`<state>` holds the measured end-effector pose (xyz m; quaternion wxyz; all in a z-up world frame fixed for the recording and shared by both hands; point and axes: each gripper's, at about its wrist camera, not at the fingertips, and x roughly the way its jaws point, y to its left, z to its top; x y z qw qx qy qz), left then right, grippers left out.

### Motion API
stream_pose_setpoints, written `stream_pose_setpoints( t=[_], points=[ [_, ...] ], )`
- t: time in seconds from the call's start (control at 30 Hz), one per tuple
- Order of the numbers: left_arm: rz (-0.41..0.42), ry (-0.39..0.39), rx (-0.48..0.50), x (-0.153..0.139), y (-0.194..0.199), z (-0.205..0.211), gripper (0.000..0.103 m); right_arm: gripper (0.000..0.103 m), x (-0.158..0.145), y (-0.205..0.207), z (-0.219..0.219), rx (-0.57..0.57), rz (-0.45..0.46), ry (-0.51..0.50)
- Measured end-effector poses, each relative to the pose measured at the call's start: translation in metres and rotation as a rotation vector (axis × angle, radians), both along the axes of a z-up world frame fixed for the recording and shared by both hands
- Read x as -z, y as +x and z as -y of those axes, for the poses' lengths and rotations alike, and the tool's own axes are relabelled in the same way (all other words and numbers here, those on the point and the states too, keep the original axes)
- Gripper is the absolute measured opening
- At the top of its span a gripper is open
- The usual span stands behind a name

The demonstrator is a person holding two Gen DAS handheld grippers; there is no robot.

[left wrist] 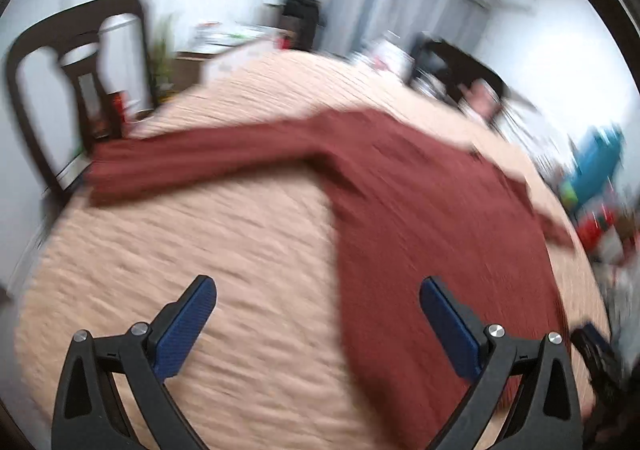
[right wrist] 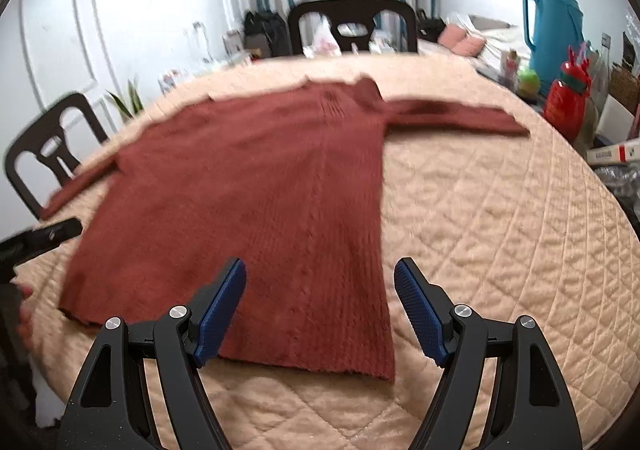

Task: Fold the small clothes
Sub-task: 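Grasp the sleeve cuff nearest the left tool with the left gripper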

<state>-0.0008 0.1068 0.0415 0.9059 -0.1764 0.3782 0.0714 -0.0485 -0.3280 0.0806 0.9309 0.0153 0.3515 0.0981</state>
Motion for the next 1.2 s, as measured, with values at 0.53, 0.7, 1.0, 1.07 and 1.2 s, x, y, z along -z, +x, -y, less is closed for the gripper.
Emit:
stream_pose_setpoints(
  t=[0.53, 0.7, 1.0, 1.07, 1.2],
  points=[
    [-0.011, -0.254, -0.28, 0.027, 0.038, -0.081, 0.097, 0.077, -0.038, 0.03, -0.072, -0.245, 0.07, 0.02],
    [-0.016, -0.226, -0.351, 0.028, 0.051, -0.084, 0.095, 0.077, -0.034, 0.04, -0.098, -0.308, 0.056, 0.012],
    [-0.018, -0.173, -0.458, 0.027, 0.064, -0.096, 0.087, 0.077, -0.034, 0.057, -0.108, -0.305, 0.035, 0.036],
    [-0.041, -0.109, -0.431, 0.028, 0.071, -0.091, 0.087, 0.077, -0.037, 0.061, -0.1, -0.274, 0.043, 0.042],
    [-0.033, -0.084, -0.442, 0.03, 0.071, -0.09, 0.087, 0.077, -0.042, 0.068, -0.081, -0.182, 0.059, 0.043]
  ],
)
